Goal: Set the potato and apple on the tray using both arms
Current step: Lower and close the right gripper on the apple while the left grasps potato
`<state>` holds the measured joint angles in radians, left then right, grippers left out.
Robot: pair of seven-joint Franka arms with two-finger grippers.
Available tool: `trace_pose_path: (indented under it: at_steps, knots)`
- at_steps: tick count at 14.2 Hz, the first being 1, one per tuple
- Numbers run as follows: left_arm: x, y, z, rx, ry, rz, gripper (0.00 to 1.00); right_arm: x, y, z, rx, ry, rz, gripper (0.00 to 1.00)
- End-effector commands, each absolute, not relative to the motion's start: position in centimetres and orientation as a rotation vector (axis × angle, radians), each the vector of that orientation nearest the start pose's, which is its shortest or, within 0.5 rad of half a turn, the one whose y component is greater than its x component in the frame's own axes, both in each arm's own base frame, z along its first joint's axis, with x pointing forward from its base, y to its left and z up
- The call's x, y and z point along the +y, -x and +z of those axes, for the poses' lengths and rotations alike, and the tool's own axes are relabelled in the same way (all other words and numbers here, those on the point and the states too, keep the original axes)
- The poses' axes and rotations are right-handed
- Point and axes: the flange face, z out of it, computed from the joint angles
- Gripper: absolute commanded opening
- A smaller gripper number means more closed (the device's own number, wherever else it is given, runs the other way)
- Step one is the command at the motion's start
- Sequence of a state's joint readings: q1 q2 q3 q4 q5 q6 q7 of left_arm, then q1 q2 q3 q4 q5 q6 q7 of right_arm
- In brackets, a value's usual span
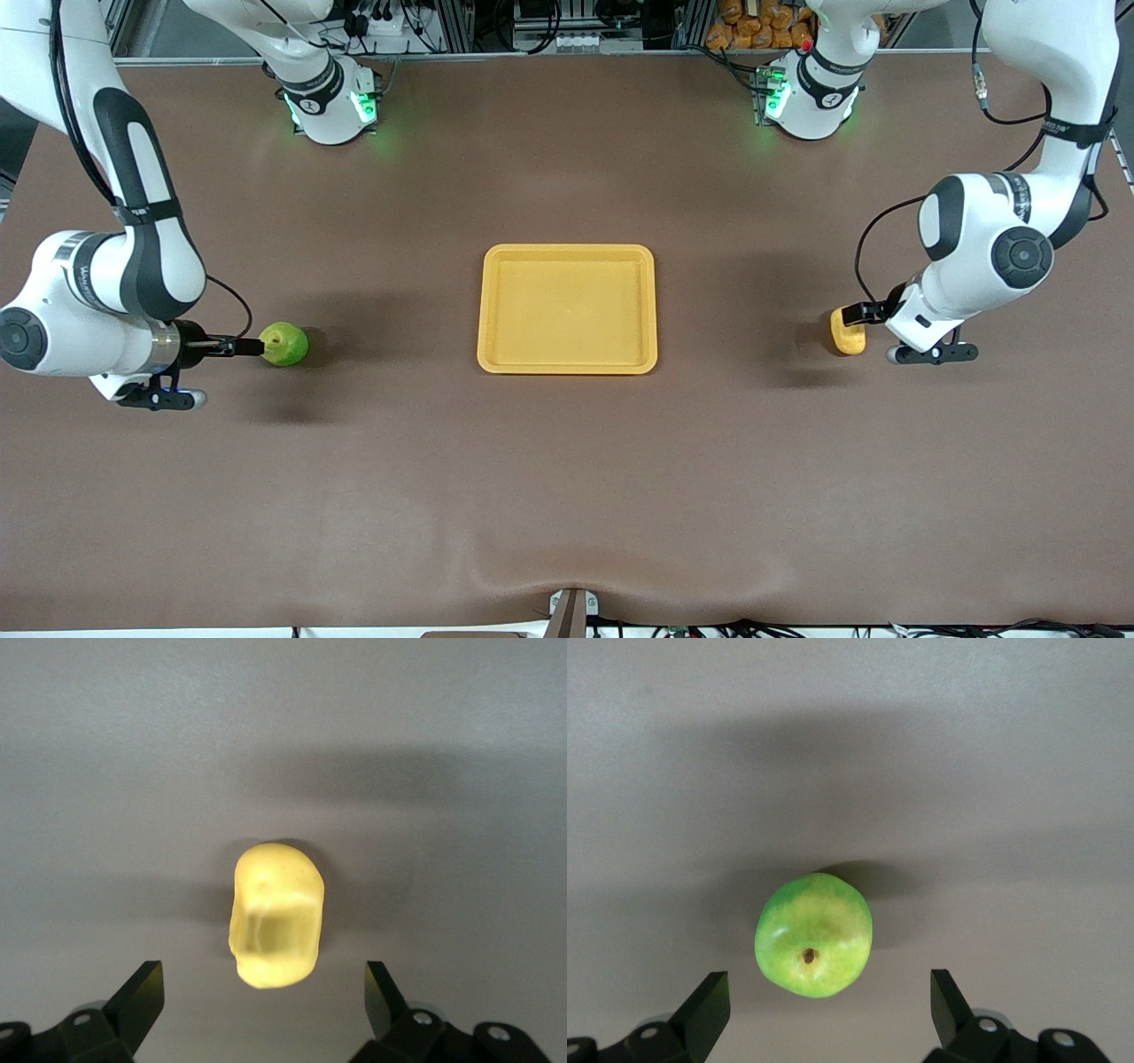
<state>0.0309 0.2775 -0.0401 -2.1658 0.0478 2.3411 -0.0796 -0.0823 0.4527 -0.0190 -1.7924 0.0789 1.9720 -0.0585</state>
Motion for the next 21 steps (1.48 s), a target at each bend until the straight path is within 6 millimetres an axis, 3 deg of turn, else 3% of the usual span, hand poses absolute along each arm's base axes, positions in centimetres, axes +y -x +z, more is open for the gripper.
trace_pose_path:
  at_steps: [1,4,7,11,17,18,19,21]
  knots:
    - [-0.3,-55.4,24.1,-0.062,3.117,0.151,1.00,-5.3,-61.1,26.7,0.184,3.022,0.382,1.00]
    - [-0.2,-55.2,21.7,-0.063,3.117,0.192,1.00,-4.8,-60.6,25.7,0.218,3.025,0.383,1.00]
    - [-0.3,-55.1,20.8,-0.058,3.117,0.206,1.00,-3.5,-60.3,25.1,0.258,3.031,0.386,1.00]
    - [-0.3,-55.0,20.2,-0.058,3.116,0.218,1.00,-3.5,-59.4,23.3,0.267,3.040,0.349,1.00]
    - [-0.3,-55.0,19.7,-0.060,3.115,0.233,0.79,-2.7,-58.2,20.8,0.260,3.055,0.287,1.00]
    - [-0.4,-55.0,19.7,-0.058,3.115,0.233,0.75,-2.6,-58.0,20.2,0.256,3.059,0.271,0.95]
    - [-0.4,-55.0,19.6,-0.058,3.115,0.235,0.71,-2.3,-57.8,20.0,0.248,3.062,0.260,0.77]
    - [-0.4,-55.0,19.3,-0.058,3.116,0.235,0.61,-1.9,-57.8,19.9,0.236,3.064,0.260,0.50]
